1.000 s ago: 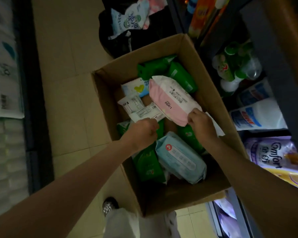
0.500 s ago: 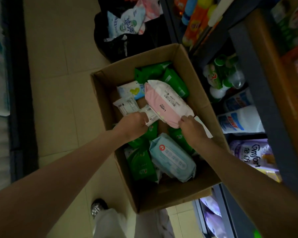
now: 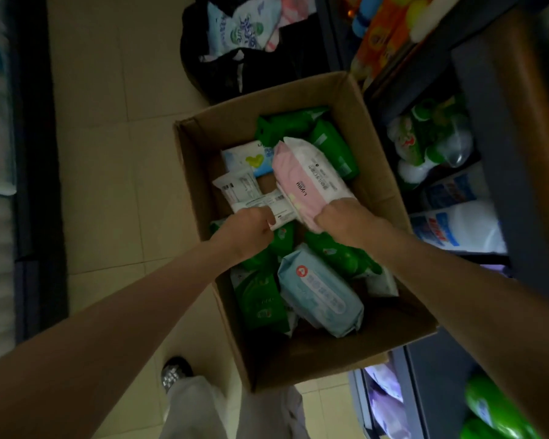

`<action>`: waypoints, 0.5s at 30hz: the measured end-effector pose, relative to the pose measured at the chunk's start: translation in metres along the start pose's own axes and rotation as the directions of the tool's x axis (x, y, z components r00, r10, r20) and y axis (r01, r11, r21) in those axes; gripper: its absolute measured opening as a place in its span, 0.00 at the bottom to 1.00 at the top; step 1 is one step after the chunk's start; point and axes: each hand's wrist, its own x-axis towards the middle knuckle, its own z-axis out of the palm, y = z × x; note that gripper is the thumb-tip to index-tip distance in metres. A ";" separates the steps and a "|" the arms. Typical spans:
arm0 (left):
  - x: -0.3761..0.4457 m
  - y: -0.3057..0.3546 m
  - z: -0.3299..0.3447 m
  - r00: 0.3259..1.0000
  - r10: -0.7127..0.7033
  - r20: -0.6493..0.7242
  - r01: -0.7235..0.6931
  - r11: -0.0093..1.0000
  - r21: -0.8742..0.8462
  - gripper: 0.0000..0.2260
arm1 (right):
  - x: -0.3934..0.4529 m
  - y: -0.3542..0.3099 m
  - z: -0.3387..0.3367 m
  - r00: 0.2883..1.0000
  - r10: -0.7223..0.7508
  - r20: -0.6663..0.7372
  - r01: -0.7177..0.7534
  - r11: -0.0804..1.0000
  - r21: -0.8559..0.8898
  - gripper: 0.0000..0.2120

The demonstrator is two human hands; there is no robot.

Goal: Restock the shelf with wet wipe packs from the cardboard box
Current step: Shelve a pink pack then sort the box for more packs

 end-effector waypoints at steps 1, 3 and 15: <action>-0.002 0.002 -0.005 1.000 -0.002 0.016 0.002 1.000 0.021 0.14 | -0.003 0.001 -0.017 0.998 -0.030 0.048 0.028 0.999 0.031 0.13; -0.009 0.007 -0.018 0.998 -0.016 0.053 0.013 0.998 0.054 0.15 | -0.007 0.005 -0.049 0.990 -0.071 0.126 0.063 0.995 0.073 0.12; -0.084 -0.024 -0.085 0.968 0.236 -0.085 -0.214 0.953 0.214 0.52 | -0.075 -0.022 -0.225 0.952 -0.298 0.074 0.294 0.954 0.062 0.19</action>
